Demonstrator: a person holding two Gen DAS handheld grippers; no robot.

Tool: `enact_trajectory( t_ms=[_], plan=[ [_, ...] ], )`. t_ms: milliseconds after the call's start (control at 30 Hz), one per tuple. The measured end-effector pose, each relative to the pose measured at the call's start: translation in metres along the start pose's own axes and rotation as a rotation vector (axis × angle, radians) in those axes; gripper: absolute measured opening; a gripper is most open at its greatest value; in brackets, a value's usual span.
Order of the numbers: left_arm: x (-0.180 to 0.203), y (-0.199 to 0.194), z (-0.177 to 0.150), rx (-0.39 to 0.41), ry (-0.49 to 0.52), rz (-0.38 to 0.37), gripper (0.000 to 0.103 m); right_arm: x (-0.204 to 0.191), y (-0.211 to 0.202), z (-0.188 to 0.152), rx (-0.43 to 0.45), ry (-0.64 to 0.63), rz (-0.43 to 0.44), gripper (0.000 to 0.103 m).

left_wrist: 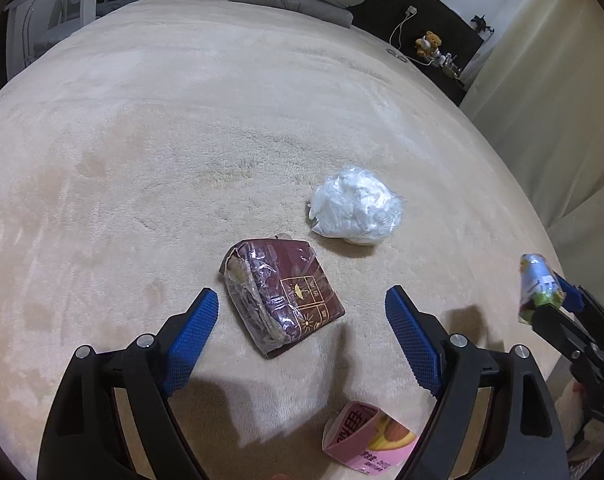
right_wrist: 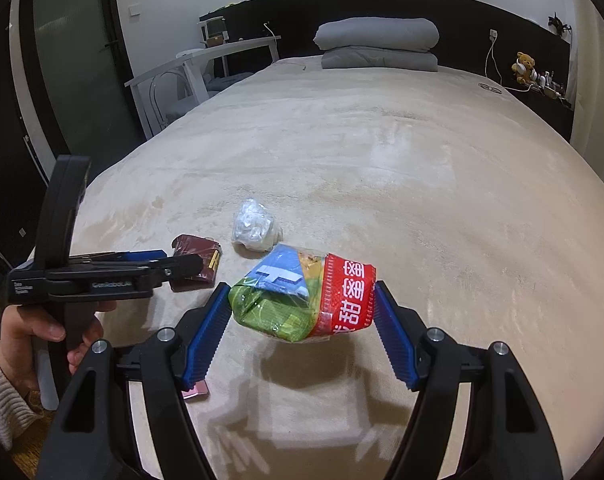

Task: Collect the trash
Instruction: 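Grasp the green-and-red snack bag with the right tool while the left tool grasps the brown wrapper, then carry the green-and-red bag and brown wrapper down to the clear bin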

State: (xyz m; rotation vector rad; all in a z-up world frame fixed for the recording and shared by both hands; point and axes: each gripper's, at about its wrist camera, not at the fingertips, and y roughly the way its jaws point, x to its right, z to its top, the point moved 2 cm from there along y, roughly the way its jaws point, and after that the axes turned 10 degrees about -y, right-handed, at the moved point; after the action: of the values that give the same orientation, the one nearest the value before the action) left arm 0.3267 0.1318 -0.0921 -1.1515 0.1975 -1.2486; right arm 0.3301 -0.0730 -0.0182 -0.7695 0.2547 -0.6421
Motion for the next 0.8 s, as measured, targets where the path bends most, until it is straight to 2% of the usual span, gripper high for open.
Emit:
enact_trajectory(
  t_ms=[167,400,467,600,800],
  plan=[
    [0.005,0.013,0.0,-0.005,0.014,0.041,0.084,0.001,-0.003,0.0,0.002,0.004,0.005,0.07],
    [0.018,0.023,-0.003,0.013,0.096,0.123,0.082,-0.001,-0.005,0.0,0.004,0.003,0.006,0.07],
    [0.02,0.025,-0.004,0.018,0.128,0.16,0.078,-0.001,-0.004,0.0,0.0,0.004,0.004,0.07],
    [0.02,0.025,-0.003,0.029,0.147,0.199,0.06,0.001,-0.003,-0.001,-0.006,0.005,-0.004,0.07],
    [0.019,0.018,-0.002,0.046,0.168,0.177,0.059,0.002,0.0,0.0,-0.009,0.006,-0.013,0.07]
  ],
)
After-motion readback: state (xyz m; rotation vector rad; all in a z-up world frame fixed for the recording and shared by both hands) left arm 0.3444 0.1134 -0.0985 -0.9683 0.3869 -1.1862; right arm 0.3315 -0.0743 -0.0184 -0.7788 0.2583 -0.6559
